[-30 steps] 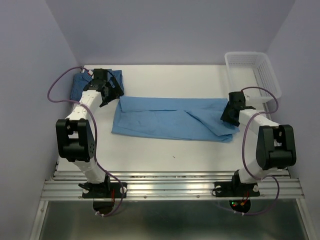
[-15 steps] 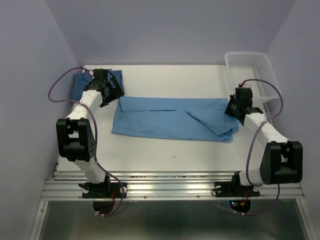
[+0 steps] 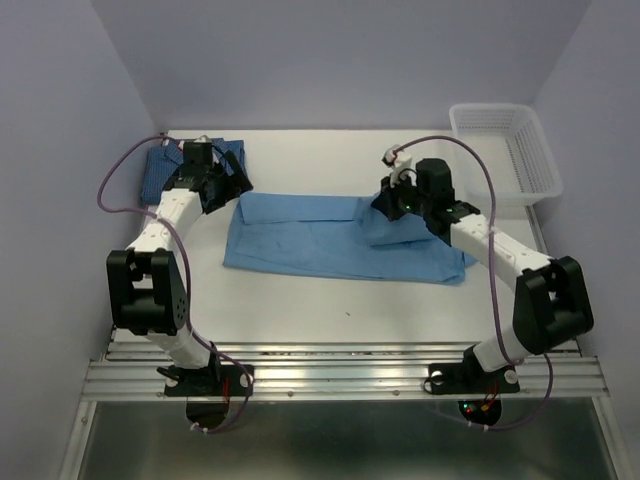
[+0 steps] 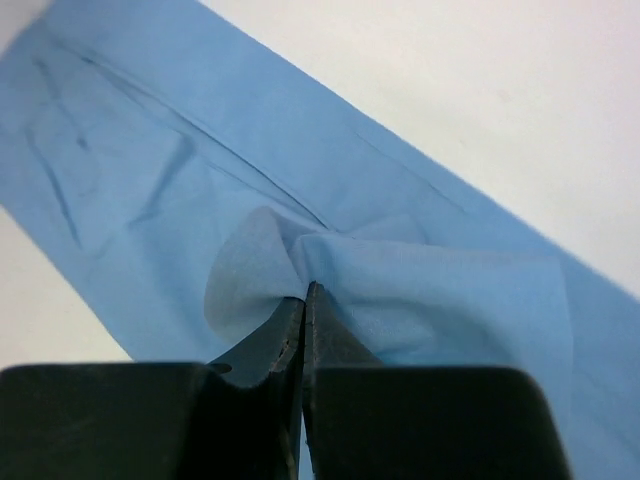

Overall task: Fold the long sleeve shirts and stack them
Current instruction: Fold the shirt

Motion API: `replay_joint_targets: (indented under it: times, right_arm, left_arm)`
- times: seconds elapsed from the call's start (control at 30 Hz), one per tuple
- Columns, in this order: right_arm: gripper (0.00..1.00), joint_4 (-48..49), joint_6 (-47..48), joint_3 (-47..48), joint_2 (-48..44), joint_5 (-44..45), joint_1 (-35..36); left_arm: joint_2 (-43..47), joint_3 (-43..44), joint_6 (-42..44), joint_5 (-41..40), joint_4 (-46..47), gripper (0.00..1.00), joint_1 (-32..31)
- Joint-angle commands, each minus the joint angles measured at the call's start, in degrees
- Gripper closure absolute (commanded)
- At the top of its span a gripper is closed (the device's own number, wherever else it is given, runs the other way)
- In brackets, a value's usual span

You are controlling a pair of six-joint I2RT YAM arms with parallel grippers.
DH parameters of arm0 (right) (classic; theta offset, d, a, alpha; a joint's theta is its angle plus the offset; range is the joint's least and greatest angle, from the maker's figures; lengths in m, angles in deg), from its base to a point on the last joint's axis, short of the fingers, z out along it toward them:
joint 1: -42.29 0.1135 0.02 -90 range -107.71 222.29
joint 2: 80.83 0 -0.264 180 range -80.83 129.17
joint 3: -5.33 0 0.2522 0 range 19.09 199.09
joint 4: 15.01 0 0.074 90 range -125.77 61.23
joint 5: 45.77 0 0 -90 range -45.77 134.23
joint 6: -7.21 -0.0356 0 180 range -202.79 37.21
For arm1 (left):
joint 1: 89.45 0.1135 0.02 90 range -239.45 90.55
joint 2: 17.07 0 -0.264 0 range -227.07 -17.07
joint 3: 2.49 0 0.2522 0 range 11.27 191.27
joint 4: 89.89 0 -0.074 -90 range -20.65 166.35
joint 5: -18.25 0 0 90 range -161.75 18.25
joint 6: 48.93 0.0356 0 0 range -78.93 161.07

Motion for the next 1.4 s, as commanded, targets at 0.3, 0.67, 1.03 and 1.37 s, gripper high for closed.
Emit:
replay_joint_targets:
  times: [0.3, 0.67, 1.03, 1.37]
  right_arm:
    - [0.99, 7.08, 20.97, 25.31, 27.24, -32.14, 13.87]
    - [0.98, 14.92, 16.75, 12.50, 23.22, -28.39, 13.17]
    - [0.00, 14.74, 7.17, -5.70, 2.14, -13.98, 11.58]
    - [0.00, 13.60, 3.56, -8.52, -9.74, 0.26, 11.58]
  left_arm:
    - [13.59, -12.41, -4.83, -0.86, 4.43, 0.01, 0.24]
    - [14.39, -17.16, -5.36, 5.80, 8.46, 0.01, -1.42]
    - [1.57, -6.45, 5.70, 9.04, 8.47, 0.01, -14.43]
    - [-16.01, 7.10, 15.82, 12.91, 2.76, 0.04, -15.05]
